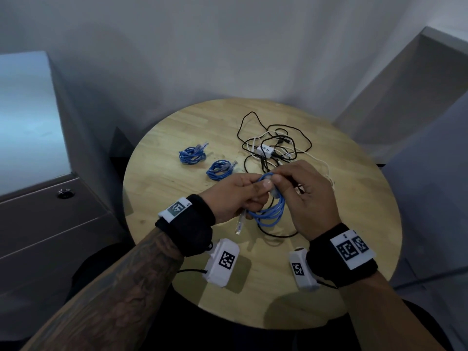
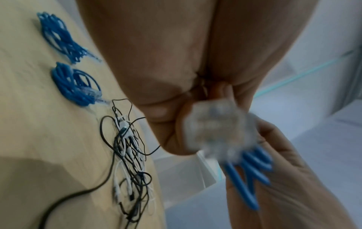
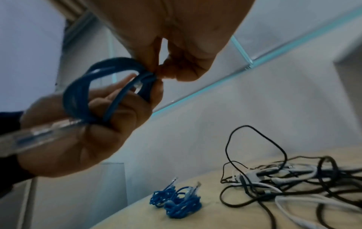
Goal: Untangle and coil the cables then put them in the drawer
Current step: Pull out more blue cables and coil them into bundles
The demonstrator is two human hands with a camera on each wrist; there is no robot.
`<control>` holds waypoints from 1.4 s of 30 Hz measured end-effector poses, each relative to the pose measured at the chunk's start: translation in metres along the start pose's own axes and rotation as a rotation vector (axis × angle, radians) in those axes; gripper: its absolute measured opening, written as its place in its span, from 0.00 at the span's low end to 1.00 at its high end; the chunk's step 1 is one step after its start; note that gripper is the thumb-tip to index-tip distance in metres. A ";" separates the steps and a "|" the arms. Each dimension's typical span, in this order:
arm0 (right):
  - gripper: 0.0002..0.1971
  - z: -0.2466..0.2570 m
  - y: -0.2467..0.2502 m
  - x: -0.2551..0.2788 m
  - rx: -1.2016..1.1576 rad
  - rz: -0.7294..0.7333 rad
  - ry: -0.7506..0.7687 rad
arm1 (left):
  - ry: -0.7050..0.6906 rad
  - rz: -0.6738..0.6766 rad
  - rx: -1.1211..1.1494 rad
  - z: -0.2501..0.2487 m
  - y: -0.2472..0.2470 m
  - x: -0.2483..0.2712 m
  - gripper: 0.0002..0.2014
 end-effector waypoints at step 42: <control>0.03 -0.014 0.017 -0.013 -0.401 -0.124 -0.337 | -0.195 -0.173 -0.271 0.017 -0.014 -0.011 0.10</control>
Point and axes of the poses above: each hand's wrist, its own x-axis away from the middle knuckle, its own y-axis out of the back of the hand, z = x × y, the point moved 6 cm from there along -x, towards the middle knuckle, and after that the axes turned 10 degrees about x, right-handed, at the moved point
